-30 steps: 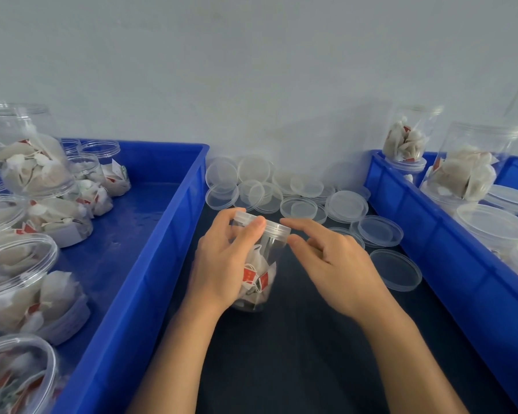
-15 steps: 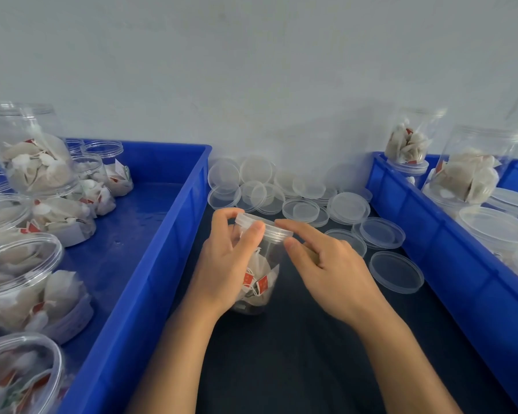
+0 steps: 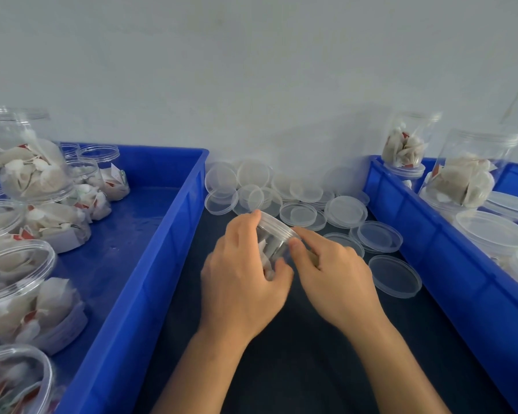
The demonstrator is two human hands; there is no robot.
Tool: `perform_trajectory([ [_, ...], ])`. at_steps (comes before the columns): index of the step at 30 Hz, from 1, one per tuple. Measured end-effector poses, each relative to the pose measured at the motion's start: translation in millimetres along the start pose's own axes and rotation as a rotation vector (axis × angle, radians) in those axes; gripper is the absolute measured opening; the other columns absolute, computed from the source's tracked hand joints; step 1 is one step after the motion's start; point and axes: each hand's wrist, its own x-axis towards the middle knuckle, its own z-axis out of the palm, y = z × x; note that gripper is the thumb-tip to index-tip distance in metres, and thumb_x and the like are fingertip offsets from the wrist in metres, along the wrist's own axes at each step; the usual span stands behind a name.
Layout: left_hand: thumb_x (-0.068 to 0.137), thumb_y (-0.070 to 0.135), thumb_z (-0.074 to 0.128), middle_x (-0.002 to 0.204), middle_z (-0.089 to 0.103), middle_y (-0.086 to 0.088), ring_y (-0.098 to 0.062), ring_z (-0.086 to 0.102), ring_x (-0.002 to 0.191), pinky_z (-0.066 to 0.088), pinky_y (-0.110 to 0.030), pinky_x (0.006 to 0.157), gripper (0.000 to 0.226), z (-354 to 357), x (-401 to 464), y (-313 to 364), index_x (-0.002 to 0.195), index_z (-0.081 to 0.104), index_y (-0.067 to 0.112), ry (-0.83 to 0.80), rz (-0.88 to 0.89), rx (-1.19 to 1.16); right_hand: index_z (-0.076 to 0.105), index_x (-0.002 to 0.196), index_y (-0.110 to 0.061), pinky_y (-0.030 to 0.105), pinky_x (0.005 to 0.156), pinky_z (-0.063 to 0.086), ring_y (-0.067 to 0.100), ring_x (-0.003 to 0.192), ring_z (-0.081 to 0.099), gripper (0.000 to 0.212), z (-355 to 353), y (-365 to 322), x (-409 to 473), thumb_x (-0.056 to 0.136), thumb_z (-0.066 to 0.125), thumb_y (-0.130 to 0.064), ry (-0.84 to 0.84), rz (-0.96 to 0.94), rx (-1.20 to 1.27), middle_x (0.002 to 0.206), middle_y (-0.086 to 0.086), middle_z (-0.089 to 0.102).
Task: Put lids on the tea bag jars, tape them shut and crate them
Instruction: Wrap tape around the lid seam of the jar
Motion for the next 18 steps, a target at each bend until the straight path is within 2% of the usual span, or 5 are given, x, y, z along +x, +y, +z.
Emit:
perform_trajectory([
  [5,0.078,0.067,0.080,0.141,0.057,0.013,-0.019,0.065,0.120,0.059,-0.045,0.082,0.094,1.1,3.1,-3.2,0.150,0.028,0.038,-0.045,-0.090,0.069,0.054,0.140,-0.051,0.044,0.083,0.053,0.021,0.088,0.064,0.041,0.0,1.6,1.2,0.106,0.033,-0.041,-0.025,-0.016,0.010,0.087,-0.012,0.070],
  [9,0.068,0.065,0.082,0.135,0.059,0.021,-0.015,0.067,0.114,0.056,-0.041,0.081,0.091,0.3,4.1,-10.6,0.143,0.033,0.047,-0.009,-0.154,-0.051,0.053,0.141,-0.052,0.034,0.068,0.044,0.007,0.068,0.058,0.037,1.3,10.1,3.9,0.108,0.038,-0.043,-0.064,-0.038,0.118,0.068,-0.019,0.062],
  [13,0.058,0.072,0.076,0.115,0.050,0.046,-0.004,0.067,0.103,0.050,-0.029,0.073,0.089,-3.8,6.2,-21.7,0.136,0.035,0.057,-0.021,-0.232,-0.190,0.049,0.139,-0.058,0.028,0.063,0.037,0.003,0.060,0.055,0.033,4.8,12.5,5.4,0.107,0.039,-0.055,-0.073,-0.066,0.164,0.062,-0.019,0.060],
  [16,0.055,0.072,0.078,0.117,0.044,0.058,0.006,0.063,0.106,0.060,-0.040,0.083,0.089,-6.0,8.0,-25.1,0.132,0.035,0.062,-0.054,-0.232,-0.261,0.048,0.136,-0.059,0.029,0.063,0.038,0.005,0.064,0.057,0.032,4.4,13.9,6.9,0.106,0.039,-0.057,-0.054,-0.082,0.112,0.064,-0.015,0.061],
  [18,0.054,0.071,0.080,0.121,0.047,0.055,0.010,0.059,0.114,0.061,-0.045,0.089,0.086,-7.3,8.4,-25.4,0.127,0.035,0.067,-0.068,-0.232,-0.311,0.048,0.136,-0.059,0.030,0.064,0.038,0.004,0.067,0.057,0.033,3.7,15.8,7.7,0.105,0.038,-0.059,-0.047,-0.078,0.096,0.066,-0.018,0.061],
])
